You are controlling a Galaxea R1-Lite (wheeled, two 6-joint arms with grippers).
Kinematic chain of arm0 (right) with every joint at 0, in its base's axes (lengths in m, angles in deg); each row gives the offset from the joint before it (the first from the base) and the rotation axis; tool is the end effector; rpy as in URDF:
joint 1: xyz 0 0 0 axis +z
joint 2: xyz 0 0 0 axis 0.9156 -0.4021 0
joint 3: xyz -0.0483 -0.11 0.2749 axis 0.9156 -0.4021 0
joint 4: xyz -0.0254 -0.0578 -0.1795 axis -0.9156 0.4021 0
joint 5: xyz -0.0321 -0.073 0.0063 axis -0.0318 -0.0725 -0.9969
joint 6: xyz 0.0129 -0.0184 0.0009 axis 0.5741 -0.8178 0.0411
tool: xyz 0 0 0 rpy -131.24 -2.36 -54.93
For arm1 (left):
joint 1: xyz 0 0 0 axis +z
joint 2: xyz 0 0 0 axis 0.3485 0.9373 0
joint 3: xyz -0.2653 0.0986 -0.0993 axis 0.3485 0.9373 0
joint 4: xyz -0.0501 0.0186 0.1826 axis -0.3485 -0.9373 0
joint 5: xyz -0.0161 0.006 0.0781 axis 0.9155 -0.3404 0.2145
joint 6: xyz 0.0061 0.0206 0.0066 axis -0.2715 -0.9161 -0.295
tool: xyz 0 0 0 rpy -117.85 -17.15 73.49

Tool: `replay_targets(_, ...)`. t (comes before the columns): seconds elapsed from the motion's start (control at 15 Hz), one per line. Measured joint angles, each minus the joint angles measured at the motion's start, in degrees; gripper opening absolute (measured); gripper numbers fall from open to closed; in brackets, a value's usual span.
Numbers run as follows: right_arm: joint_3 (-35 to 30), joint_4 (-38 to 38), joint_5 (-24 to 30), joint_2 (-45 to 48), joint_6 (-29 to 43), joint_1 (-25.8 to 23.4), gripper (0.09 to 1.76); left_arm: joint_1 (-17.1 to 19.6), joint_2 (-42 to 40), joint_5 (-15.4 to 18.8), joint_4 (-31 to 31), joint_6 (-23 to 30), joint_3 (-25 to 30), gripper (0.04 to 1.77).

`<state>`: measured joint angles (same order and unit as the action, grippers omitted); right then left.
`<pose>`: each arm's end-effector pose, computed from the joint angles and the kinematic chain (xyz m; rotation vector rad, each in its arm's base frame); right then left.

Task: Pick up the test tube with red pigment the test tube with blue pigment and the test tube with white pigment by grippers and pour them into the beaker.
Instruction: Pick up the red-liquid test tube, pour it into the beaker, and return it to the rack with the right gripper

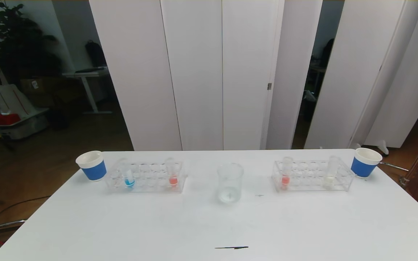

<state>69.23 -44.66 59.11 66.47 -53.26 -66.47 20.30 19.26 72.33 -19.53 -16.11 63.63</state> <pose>-0.0272 0.0003 0.0766 -0.0104 0.0729 0.0044 -0.0229 0.0001 0.0752 0.0215 0.0006 0.0000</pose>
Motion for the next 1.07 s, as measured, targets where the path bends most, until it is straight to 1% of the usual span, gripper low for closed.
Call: replay_targets(1.07,0.00,-0.02,0.13,0.00,-0.22,0.00,1.75,0.00,0.00,0.02,0.00,0.00,0.00,1.75)
